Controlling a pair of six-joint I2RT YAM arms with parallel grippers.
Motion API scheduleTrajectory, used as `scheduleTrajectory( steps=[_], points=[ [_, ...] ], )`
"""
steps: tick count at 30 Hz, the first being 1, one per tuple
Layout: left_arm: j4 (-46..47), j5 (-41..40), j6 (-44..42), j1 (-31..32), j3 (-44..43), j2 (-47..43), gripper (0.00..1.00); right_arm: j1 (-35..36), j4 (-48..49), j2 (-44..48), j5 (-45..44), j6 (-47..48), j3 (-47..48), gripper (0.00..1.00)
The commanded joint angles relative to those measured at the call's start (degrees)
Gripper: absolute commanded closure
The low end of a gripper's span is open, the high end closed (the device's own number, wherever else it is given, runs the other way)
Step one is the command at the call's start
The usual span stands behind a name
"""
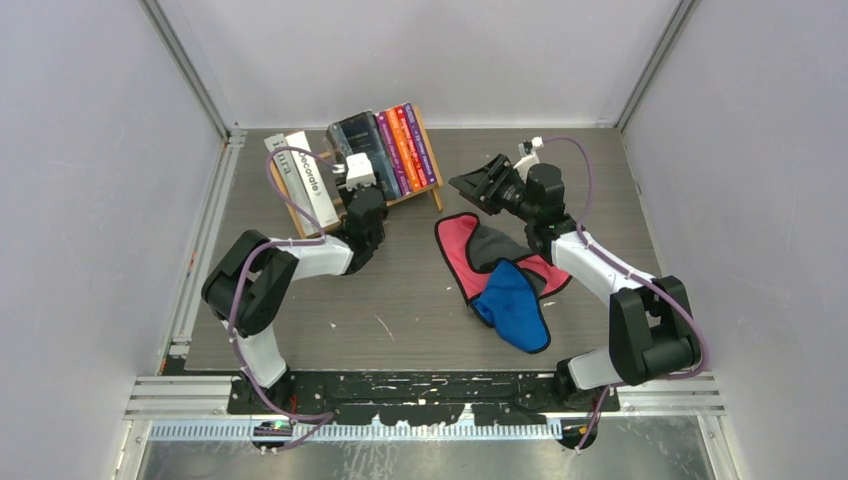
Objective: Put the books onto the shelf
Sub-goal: Place the book on the shelf.
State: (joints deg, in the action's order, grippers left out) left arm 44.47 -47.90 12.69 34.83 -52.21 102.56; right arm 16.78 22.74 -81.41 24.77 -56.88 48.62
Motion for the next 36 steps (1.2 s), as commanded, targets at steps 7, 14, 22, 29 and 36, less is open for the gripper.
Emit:
scheduleTrajectory(
  steps=[7,14,22,29,36],
  points=[
    [-0.66,0.52,2.44,-0.11,-1.07,-3.82,0.52,0.27,3.81,1.45,0.89,0.32,-0.51,0.41],
    [-3.33,0.45,2.96,-0.44,-2.73,-2.92,0.52,0.25,3.8,1.05,0.98,0.47,-0.47,0.41],
    [-7.12,2.25,4.36,-2.03,-5.13,-3.16,0.6,0.27,4.51,-0.75,1.55,0.36,0.66,0.41],
    [-8.16,3.52,4.41,-2.5,-5.54,-3.38,1.0,0.22,4.93,-1.49,1.59,0.11,0.86,0.41],
    [-4.69,3.16,3.09,-2.48,-3.32,-6.17,1.0,0.29,5.45,-1.94,2.13,-0.19,0.78,0.41]
  ],
)
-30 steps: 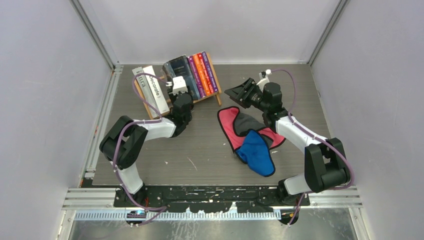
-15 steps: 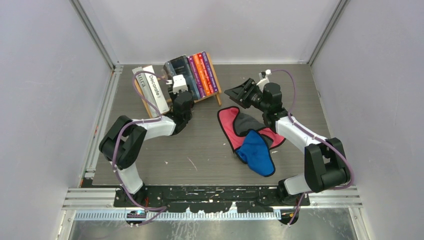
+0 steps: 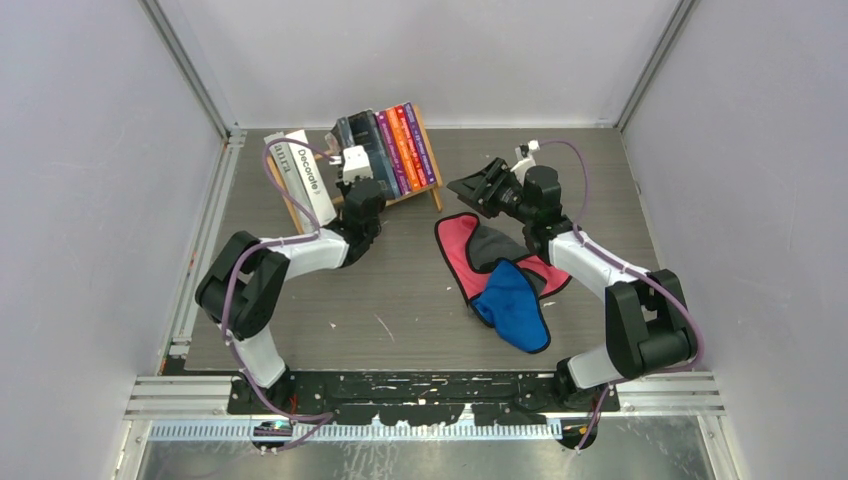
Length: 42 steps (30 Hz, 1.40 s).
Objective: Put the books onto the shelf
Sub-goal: Place the book on the shelf.
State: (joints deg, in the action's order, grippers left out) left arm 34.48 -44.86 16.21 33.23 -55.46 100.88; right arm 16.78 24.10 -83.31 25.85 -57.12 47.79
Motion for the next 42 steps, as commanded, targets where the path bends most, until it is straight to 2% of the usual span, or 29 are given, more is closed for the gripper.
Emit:
scheduleTrajectory(
  steps=[1,8,18,30,42],
  points=[
    [5.92,-0.04,-0.8,-0.76,0.27,-4.85,1.0,0.23,4.38,-0.13,1.09,-0.11,1.53,0.41],
    [17.59,-2.06,-8.16,1.64,3.99,-5.33,1.0,0.23,5.73,-0.86,1.39,-0.45,0.86,0.41],
    [35.83,-1.18,-20.44,4.4,6.07,-1.01,1.0,0.27,6.87,-2.4,1.83,-0.08,0.96,0.41],
    [40.39,-3.12,-20.65,4.27,5.48,4.6,1.0,-0.07,8.35,-4.57,2.63,0.1,0.98,0.41],
    [39.48,-3.55,-15.05,3.15,5.28,7.97,1.0,-0.37,9.24,-6.31,3.03,0.1,1.18,0.41]
  ],
)
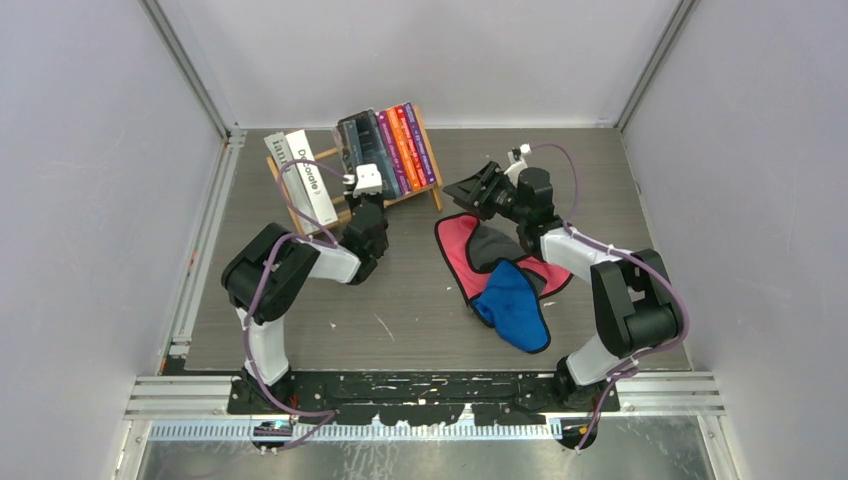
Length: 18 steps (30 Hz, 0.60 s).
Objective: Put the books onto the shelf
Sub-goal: Place the book on the shelf.
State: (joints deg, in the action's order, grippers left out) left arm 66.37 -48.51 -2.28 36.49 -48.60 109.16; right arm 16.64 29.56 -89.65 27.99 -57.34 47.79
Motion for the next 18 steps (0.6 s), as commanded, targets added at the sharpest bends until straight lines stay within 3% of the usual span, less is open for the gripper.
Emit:
scheduleTrajectory(
  steps=[1,5,8,13,18],
  points=[
    [7.41,0.09,3.87,-0.12,-1.52,-0.27,1.0,-0.29,3.82,0.0,0.88,0.34,1.17,0.41],
    [5.69,-0.3,6.05,-0.1,-0.9,-0.73,0.97,-0.29,3.79,0.11,0.93,0.31,0.95,0.41],
    [3.9,-0.4,7.9,-0.05,-0.56,-1.29,0.73,-0.21,3.84,0.38,0.84,0.18,0.76,0.41],
    [0.18,-0.74,9.93,-0.04,-0.9,-2.0,0.49,-0.21,3.45,1.46,0.76,0.2,0.34,0.41],
    [-1.71,-0.59,11.07,-0.1,-0.87,-3.07,0.44,-0.21,2.79,2.04,0.86,0.41,0.45,0.41]
  ],
)
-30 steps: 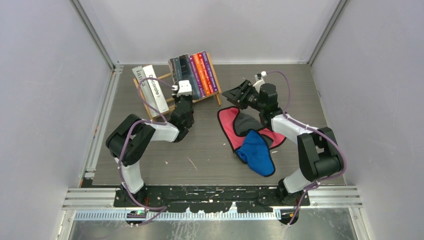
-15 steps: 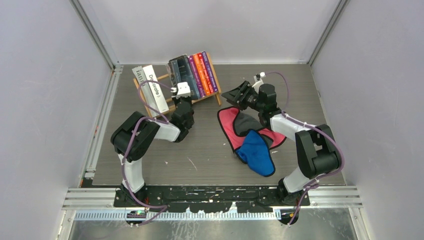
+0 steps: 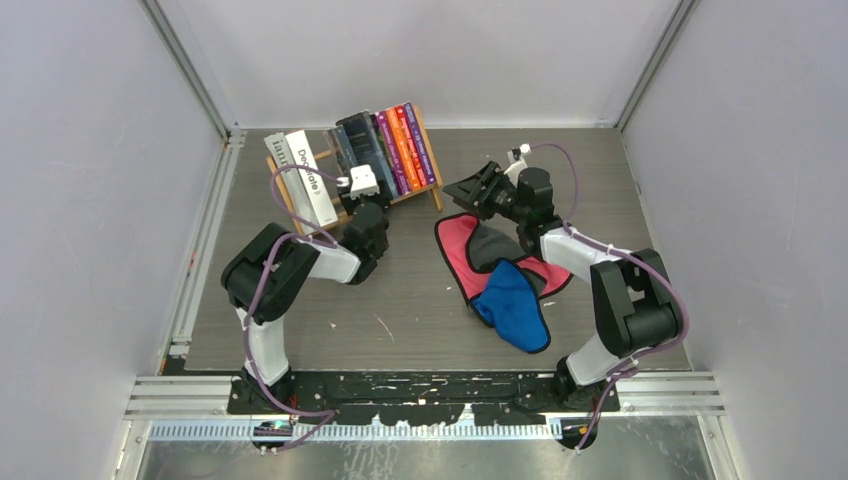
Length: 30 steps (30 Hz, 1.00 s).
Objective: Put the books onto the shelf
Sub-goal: Place the book on the shelf.
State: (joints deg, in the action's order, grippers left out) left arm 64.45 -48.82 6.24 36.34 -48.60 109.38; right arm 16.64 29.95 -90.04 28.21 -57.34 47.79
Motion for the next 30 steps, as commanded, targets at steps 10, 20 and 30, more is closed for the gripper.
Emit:
scheduleTrajectory(
  steps=[10,20,30],
  points=[
    [-4.11,0.01,3.04,0.11,-2.79,-6.09,0.43,-0.26,2.05,2.93,0.85,0.2,1.04,0.41],
    [-6.17,0.14,1.4,0.06,-4.86,-7.92,0.44,-0.21,0.86,4.38,0.89,-0.01,1.67,0.41],
    [-6.67,0.29,0.79,0.1,-6.12,-8.53,0.45,-0.06,-0.4,5.89,0.73,0.27,1.96,0.41]
  ],
)
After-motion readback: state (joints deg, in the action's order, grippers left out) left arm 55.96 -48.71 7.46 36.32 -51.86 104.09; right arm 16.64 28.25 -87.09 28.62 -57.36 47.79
